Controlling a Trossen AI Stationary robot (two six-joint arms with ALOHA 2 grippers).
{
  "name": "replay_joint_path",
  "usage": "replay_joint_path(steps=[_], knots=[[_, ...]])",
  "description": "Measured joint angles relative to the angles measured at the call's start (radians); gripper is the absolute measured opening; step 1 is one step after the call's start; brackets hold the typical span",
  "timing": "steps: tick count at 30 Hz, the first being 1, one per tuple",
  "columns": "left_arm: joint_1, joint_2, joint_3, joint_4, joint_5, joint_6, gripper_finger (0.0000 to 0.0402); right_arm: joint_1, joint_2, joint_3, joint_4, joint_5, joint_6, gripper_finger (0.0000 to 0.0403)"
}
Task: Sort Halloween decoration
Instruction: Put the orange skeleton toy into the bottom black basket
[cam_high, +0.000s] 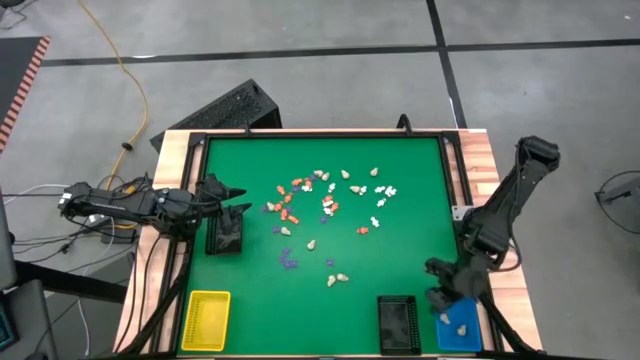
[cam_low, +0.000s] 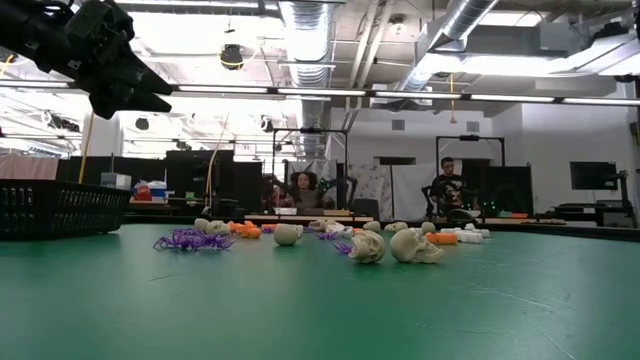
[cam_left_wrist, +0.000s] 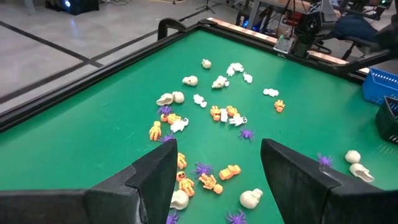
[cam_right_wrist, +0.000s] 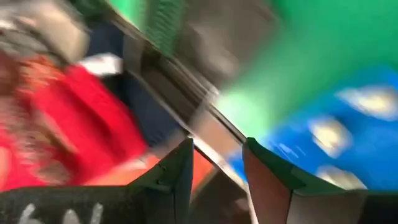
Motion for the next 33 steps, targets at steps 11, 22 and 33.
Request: replay_joint_path(steps=[11,22,33], knots=[[0.0,0.0,0.0,0.002,0.0,0.001,0.0221,-0.394,-0.004,0.002,0.205,0.195,-0.818,0.0154],[0.0,0.0,0.0,-0.001,0.002,-0.007,0.0221,-0.675,0.139,0.002,0.208,0.221,-1.485,0.0155],[0.0,0.0,0.0,-0.02,0.001,-0.01,0.0221,-0.8,0.389,0.0,0.223,0.222,-1.697,0.0169]])
